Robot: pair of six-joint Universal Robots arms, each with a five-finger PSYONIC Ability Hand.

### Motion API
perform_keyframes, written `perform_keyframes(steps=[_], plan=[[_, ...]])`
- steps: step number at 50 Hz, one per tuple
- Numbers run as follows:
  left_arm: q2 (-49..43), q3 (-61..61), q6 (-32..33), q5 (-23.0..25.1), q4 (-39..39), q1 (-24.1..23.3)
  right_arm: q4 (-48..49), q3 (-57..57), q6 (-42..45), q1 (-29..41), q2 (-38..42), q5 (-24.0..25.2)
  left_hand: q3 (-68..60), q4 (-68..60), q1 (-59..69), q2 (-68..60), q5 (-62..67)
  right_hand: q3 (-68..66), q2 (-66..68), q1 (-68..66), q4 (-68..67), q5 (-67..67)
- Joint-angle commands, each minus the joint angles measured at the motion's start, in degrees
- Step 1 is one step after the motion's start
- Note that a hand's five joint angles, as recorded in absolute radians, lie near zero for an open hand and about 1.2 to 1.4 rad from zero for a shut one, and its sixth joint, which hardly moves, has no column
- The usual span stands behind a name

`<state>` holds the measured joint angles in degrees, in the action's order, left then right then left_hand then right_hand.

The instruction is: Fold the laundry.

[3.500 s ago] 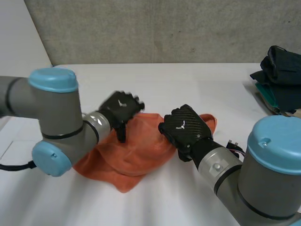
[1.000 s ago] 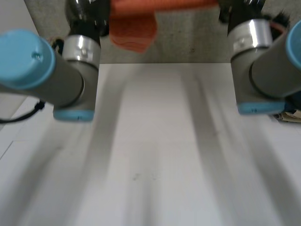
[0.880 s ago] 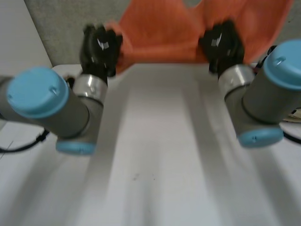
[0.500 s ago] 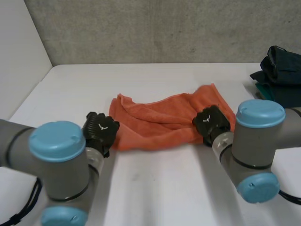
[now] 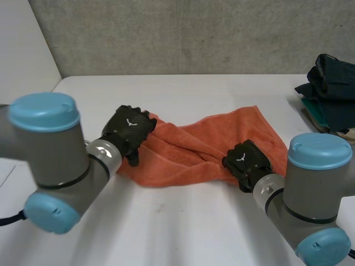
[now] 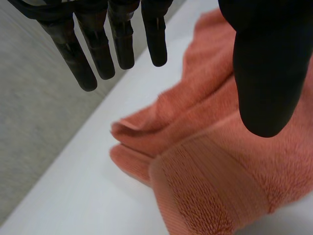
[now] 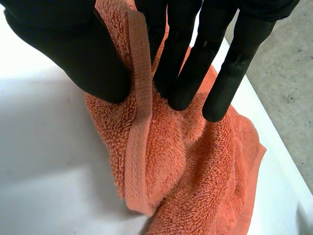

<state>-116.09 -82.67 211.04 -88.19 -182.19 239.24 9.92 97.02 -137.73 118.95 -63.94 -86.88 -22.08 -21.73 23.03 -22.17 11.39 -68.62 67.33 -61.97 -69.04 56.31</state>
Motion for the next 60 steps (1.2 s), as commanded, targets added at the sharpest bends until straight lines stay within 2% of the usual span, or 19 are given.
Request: perform_keyframes(steps=[1,12,15,16,18,20,22,23,25,29,33,36,38,39,43,47,50,55,60], plan=[[-11.16,11.02,0.69,-0.4,6.57,0.79,0.01,0.71,0.01,-0.12,0.04,0.05,-5.45,-5.81,4.51,-5.36,6.14,-11.38,12.67,-18.03,-10.96,13.69],[-17.85,16.13,3.5,-1.02,8.96,2.46,0.01,0.97,0.01,-0.12,-0.05,0.05,-18.39,-18.75,17.45,-18.3,19.08,-11.38,12.67,-18.03,-10.96,13.69],[-17.77,16.13,3.5,-2.77,8.96,2.46,0.1,0.8,0.01,-0.21,-0.05,0.05,-37.19,-37.55,36.25,-37.1,37.88,-11.38,12.67,-18.03,-10.96,13.69],[-17.42,16.05,3.5,-3.91,8.87,2.46,0.1,0.71,0.01,-0.21,-0.05,0.05,-49.41,-49.76,48.46,-49.32,50.1,-11.38,12.67,-18.03,-10.96,13.69],[-17.15,15.78,3.42,-4.88,8.69,2.2,0.19,0.54,0.01,-0.21,-0.05,0.05,-57.89,-58.25,56.95,-57.8,58.58,-11.38,12.67,-18.03,-10.96,13.69],[-16.02,15.26,2.89,-6.28,8.08,1.85,0.19,0.36,0.01,-0.3,-0.22,-0.04,-57.92,-58.27,56.97,-57.83,58.61,0.26,1.03,-6.38,0.68,2.05],[-14.43,14.9,2.71,-6.73,7.82,1.75,0.19,0.27,-0.08,-0.47,-0.75,-0.13,-57.92,-58.27,56.97,-57.83,58.61,26.08,-24.79,19.44,26.51,-23.77],[-13.47,14.47,2.62,-6.82,7.73,1.67,0.28,0.27,-0.43,-0.56,-1.36,-0.39,-57.92,-58.27,56.97,-57.83,58.61,46.55,-45.26,39.91,46.98,-44.24],[-10.48,12.54,2.27,-6.82,7.29,1.32,0.37,0.18,-1.4,-0.65,-2.06,-0.39,-57.92,-58.27,56.97,-57.83,58.61,58.48,-57.19,51.84,58.91,-56.17],[-4.86,9.2,1.31,-6.82,5.97,0.0,-0.42,-0.52,-5.61,-1.09,-5.14,-0.3,-57.92,-58.27,56.97,-57.83,58.61,58.62,-57.33,51.97,59.04,-56.31],[1.54,5.78,0.34,-7.0,5.62,-0.44,-3.31,-1.92,-12.89,-7.12,-10.58,0.31,-57.92,-58.27,56.97,-57.83,58.61,58.62,-57.33,51.97,59.04,-56.31],[4.03,4.53,-0.62,-7.08,5.62,-0.62,-7.79,-3.06,-15.46,-11.71,-12.43,3.03,-57.92,-58.27,56.97,-57.83,58.61,58.62,-57.33,51.97,59.04,-56.31],[5.96,3.83,-2.47,-7.17,5.62,-0.53,-13.85,-4.82,-16.34,-16.02,-12.88,7.68,-57.92,-58.27,56.97,-57.83,58.61,58.62,-57.33,51.97,59.04,-56.31],[6.4,3.74,-3.0,-7.26,5.62,-0.53,-17.61,-5.52,-15.82,-18.29,-12.88,11.09,-57.92,-58.27,56.97,-57.83,58.61,58.62,-57.33,51.97,59.04,-56.31],[8.95,3.48,-5.9,-7.09,5.79,-0.27,-24.22,-5.88,-10.57,-22.96,-12.7,18.65,-57.92,-58.27,56.97,-57.83,58.61,58.62,-57.33,51.97,59.04,-56.31],[9.92,3.21,-6.87,-7.08,5.88,0.08,-24.16,-4.92,-1.43,-27.52,-11.83,22.01,-57.92,-58.27,56.97,-57.83,58.61,57.69,-56.4,51.05,58.12,-55.38],[10.01,2.86,-7.04,-7.17,5.97,0.35,-23.8,-4.91,-0.08,-29.47,-9.99,21.06,-57.92,-58.27,56.97,-57.83,58.61,55.69,-54.4,49.05,56.11,-53.38],[10.01,2.25,-7.04,-7.26,5.97,0.79,-21.01,-1.85,-6.65,-30.18,-8.14,18.42,-57.92,-58.27,56.97,-57.83,58.61,49.65,-48.36,43.01,50.08,-47.34],[10.62,1.54,-7.13,-7.09,5.79,2.01,-14.67,1.32,-13.96,-30.27,-7.96,18.5,-57.92,-58.27,56.97,-57.83,58.61,45.25,-43.96,38.6,45.67,-42.94]])
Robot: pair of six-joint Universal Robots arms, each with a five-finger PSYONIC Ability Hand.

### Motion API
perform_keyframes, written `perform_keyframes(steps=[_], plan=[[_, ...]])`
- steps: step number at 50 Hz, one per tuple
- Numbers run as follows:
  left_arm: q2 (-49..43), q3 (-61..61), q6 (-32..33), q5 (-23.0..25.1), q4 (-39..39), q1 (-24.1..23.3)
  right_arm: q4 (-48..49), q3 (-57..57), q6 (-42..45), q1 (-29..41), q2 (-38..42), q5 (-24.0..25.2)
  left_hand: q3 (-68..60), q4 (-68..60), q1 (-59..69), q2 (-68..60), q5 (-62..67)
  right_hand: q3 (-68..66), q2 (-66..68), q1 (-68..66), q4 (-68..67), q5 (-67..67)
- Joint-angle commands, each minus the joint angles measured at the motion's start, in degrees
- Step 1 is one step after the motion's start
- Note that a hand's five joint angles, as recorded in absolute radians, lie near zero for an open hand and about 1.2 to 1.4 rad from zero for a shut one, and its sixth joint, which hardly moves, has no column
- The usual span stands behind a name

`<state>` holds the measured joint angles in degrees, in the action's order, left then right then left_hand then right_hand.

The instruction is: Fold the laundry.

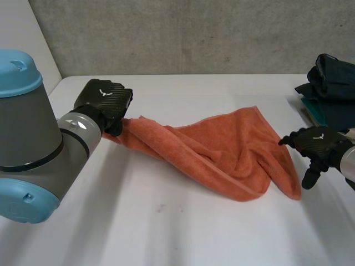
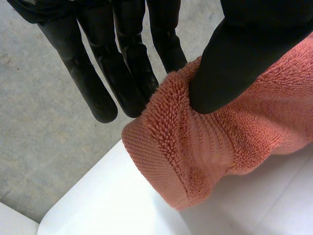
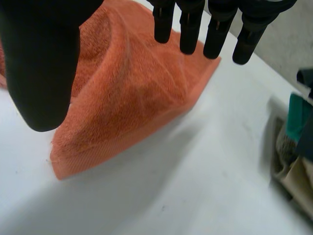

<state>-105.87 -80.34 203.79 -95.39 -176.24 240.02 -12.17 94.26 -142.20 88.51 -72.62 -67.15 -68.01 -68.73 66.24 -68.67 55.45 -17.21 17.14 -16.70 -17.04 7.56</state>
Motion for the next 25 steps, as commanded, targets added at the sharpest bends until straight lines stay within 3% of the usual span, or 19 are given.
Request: perform_keyframes(steps=[1,16,18,20,25], plan=[[0.4,-0.78,0.12,0.12,-0.15,1.41,8.2,4.44,-10.46,0.08,0.73,-1.06,-11.99,-11.27,13.76,-11.33,14.55,-7.33,7.4,-7.84,-7.5,6.98],[0.32,-1.4,0.03,0.2,-0.42,1.68,10.14,3.39,-15.3,4.65,8.54,-2.55,-11.99,-11.27,13.76,-11.33,14.55,-14.9,14.98,-15.41,-15.08,14.56],[0.4,-1.66,-0.06,0.12,-0.42,1.68,10.67,2.78,-16.09,4.92,9.86,-3.87,-11.99,-11.27,13.76,-11.33,14.55,-23.96,24.03,-24.47,-24.14,23.62],[0.49,-1.93,-0.06,0.12,-0.42,1.68,11.9,2.51,-16.79,4.65,10.04,-5.79,-11.99,-11.27,13.76,-11.33,14.55,-62.61,62.69,-63.13,-62.79,62.27],[4.61,-3.68,-0.06,-0.06,0.11,1.68,17.26,3.22,-15.66,4.48,5.41,-10.54,-11.99,-11.27,13.76,-11.33,14.55,-62.79,62.86,-63.3,-62.96,62.44]])
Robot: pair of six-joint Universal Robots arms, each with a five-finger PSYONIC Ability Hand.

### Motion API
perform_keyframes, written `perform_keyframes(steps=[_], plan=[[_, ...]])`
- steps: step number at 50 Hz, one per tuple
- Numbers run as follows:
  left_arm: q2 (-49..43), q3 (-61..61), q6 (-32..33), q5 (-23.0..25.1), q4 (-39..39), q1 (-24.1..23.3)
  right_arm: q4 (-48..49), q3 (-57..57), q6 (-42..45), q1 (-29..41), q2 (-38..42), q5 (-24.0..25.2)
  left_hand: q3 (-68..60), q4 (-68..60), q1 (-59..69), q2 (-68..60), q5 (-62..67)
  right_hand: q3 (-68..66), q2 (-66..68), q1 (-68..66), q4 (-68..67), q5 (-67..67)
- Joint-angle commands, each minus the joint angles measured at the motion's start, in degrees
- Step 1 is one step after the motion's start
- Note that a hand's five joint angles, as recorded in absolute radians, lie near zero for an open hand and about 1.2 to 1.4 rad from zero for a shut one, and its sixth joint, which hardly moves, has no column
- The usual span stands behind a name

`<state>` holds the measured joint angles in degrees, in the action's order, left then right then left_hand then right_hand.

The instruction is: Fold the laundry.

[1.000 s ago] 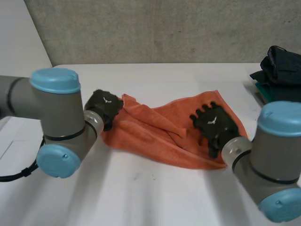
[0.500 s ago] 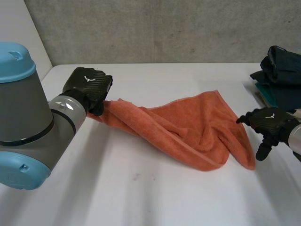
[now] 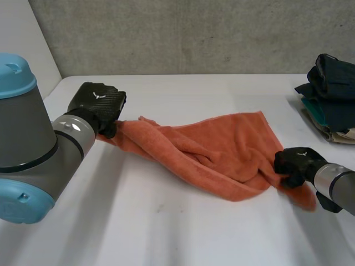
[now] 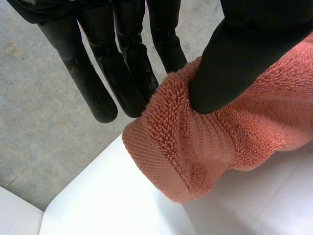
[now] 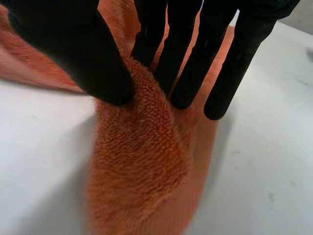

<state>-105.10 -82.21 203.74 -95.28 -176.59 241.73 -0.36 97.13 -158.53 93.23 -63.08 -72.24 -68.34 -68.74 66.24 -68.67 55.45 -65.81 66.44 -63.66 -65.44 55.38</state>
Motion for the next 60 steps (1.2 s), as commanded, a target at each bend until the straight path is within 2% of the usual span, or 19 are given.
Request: perform_keyframes(steps=[1,4,8,13,18,21,23,27,30,33,36,37,40,41,44,47,55,60], plan=[[4.89,-2.16,0.08,-0.17,0.55,-0.03,5.19,0.0,1.98,-0.51,-9.64,-5.89,-11.66,-11.26,13.76,-11.33,14.55,-14.19,13.56,-16.34,-14.56,14.62],[10.51,-3.83,0.25,-0.08,0.99,0.23,0.82,-0.97,7.94,-0.25,-19.58,-5.63,-11.66,-11.26,13.76,-11.33,14.55,-14.19,13.56,-16.34,-14.56,14.62],[18.07,-5.59,0.6,0.27,1.08,2.42,-7.52,-6.14,18.3,-0.68,-27.07,-5.28,-11.66,-11.26,13.76,-11.33,14.55,-14.19,13.56,-16.34,-14.56,14.62],[24.32,-7.17,0.78,0.62,1.16,5.76,-15.89,-12.13,28.09,-2.35,-29.03,-5.37,-11.66,-11.26,13.76,-11.33,14.55,-14.19,13.56,-16.34,-14.56,14.62],[24.59,-10.25,0.87,0.71,1.16,7.7,-19.59,-14.25,32.41,-2.09,-27.63,-5.81,-11.66,-11.26,13.76,-11.33,14.55,-14.19,13.56,-16.34,-14.56,14.62],[22.05,-13.58,0.87,1.15,0.2,7.96,-19.51,-13.89,32.93,-0.61,-20.71,-6.07,-11.66,-11.26,13.76,-11.33,14.55,-14.19,13.56,-16.34,-14.56,14.62],[15.93,-14.82,0.78,1.67,-1.46,7.88,-19.59,-14.33,33.02,1.5,-16.57,-7.12,-11.66,-11.26,13.76,-11.33,14.55,-14.19,13.56,-16.34,-14.56,14.62],[6.07,-12.63,1.04,1.5,-6.38,7.88,-18.98,-16.43,32.94,5.19,-9.0,-12.82,-11.66,-11.26,13.76,-11.33,14.55,-14.19,13.56,-16.34,-14.56,14.62],[-1.66,-5.62,1.31,1.24,-12.44,7.79,-14.87,-22.65,32.5,6.95,-1.99,-17.92,-11.66,-11.26,13.76,-11.33,14.55,-14.19,13.56,-16.34,-14.56,14.62],[-6.42,2.64,2.27,1.33,-17.63,7.79,-7.07,-30.03,31.89,8.19,2.16,-20.3,-11.66,-11.26,13.76,-11.33,14.55,-14.19,13.56,-16.34,-14.56,14.62],[-9.68,12.66,3.5,1.59,-23.34,7.44,0.68,-35.32,29.52,8.8,2.87,-20.84,-11.66,-11.26,13.76,-11.33,14.55,-14.19,13.56,-16.34,-14.56,14.62],[-10.3,14.78,3.85,1.68,-25.01,7.35,7.58,-38.3,26.98,8.89,2.79,-20.75,-11.66,-11.26,13.76,-11.33,14.55,-14.19,13.56,-16.34,-14.56,14.62],[-11.36,22.43,4.65,1.15,-33.44,7.96,18.95,-40.35,24.33,8.89,2.09,-21.1,-11.66,-11.26,13.76,-11.33,14.55,-14.19,13.56,-16.34,-14.56,14.62],[-11.27,23.49,4.56,0.8,-35.55,8.05,25.43,-40.26,23.63,8.89,1.3,-21.19,-11.66,-11.26,13.76,-11.33,14.55,-14.19,13.56,-16.34,-14.56,14.62],[-11.0,23.94,4.21,0.27,-41.54,7.35,29.97,-39.82,23.44,9.07,-0.54,-21.28,-11.66,-11.26,13.76,-11.33,14.55,-14.19,13.56,-16.34,-14.56,14.62],[-10.31,21.14,3.68,0.1,-41.55,6.73,25.34,-38.77,23.62,9.68,-1.78,-20.75,-11.66,-11.26,13.76,-11.33,14.55,-14.19,13.56,-16.34,-14.56,14.62],[-4.07,1.72,-0.8,0.36,-39.18,7.17,0.91,-33.85,23.36,10.12,-1.69,-18.9,-11.66,-11.26,13.76,-11.33,14.55,-14.19,13.56,-16.34,-14.56,14.62],[-1.43,-9.27,-0.98,0.45,-39.09,7.08,-13.76,-31.12,23.88,10.12,2.07,-18.55,-11.66,-11.26,13.76,-11.33,14.55,-14.19,13.56,-16.34,-14.56,14.62]])
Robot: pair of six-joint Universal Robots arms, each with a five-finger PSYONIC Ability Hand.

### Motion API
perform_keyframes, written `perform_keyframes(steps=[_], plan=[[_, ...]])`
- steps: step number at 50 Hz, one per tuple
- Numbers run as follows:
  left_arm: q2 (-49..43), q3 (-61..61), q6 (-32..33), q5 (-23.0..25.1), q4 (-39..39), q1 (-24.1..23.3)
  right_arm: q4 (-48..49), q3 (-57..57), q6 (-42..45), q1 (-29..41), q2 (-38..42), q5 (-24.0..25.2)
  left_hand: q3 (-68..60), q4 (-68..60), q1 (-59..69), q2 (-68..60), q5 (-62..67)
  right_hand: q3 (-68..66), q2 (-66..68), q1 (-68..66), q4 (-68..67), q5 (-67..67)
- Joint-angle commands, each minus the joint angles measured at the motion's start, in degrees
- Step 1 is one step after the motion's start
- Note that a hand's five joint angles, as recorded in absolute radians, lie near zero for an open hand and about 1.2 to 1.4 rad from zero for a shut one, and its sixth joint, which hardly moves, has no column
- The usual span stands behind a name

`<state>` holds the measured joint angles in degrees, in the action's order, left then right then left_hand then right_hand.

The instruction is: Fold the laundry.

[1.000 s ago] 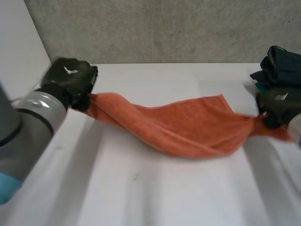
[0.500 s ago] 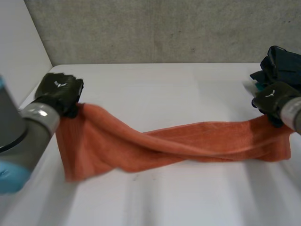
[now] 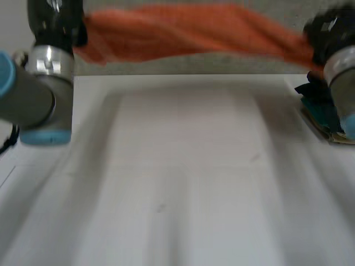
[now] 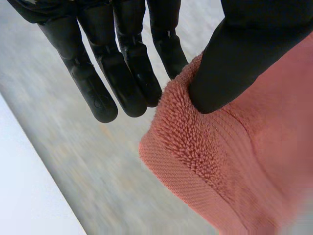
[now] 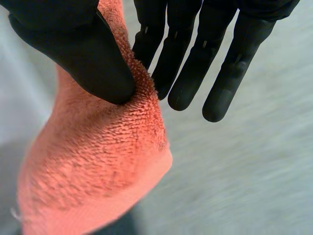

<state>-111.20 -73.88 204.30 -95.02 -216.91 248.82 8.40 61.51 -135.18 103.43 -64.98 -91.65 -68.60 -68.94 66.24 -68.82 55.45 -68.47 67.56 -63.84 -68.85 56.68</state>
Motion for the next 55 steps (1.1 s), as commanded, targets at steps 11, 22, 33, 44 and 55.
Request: perform_keyframes(steps=[11,22,33,44,55], plan=[[2.84,-27.54,-1.8,0.01,1.31,-0.36,-21.78,4.49,-1.22,-0.24,15.75,3.41,-11.4,-11.06,13.76,-11.18,14.55,-11.53,12.44,-16.16,-11.15,13.32],[3.8,-27.63,-1.89,-0.34,1.58,-0.8,-10.25,15.37,-7.81,-4.72,4.11,6.82,-11.4,-11.06,13.76,-11.18,14.55,46.28,-45.37,41.64,46.65,-44.48],[3.8,-22.64,-3.12,0.01,4.38,-0.53,-9.28,35.15,4.12,-13.24,-10.33,26.51,-11.4,-11.06,13.76,-11.18,14.55,43.08,-42.17,38.45,43.46,-41.29],[-0.16,-17.88,-3.21,-0.25,8.52,-0.62,-4.98,45.79,15.03,-20.63,-11.05,35.04,-11.4,-11.06,13.76,-11.18,14.55,34.51,-33.6,29.87,34.88,-32.71],[-0.16,-18.4,-3.29,-0.16,8.61,-0.71,-0.05,48.0,15.48,-21.6,-5.78,37.94,-11.4,-11.06,13.76,-11.18,14.55,39.36,-38.45,34.72,39.74,-37.56]])
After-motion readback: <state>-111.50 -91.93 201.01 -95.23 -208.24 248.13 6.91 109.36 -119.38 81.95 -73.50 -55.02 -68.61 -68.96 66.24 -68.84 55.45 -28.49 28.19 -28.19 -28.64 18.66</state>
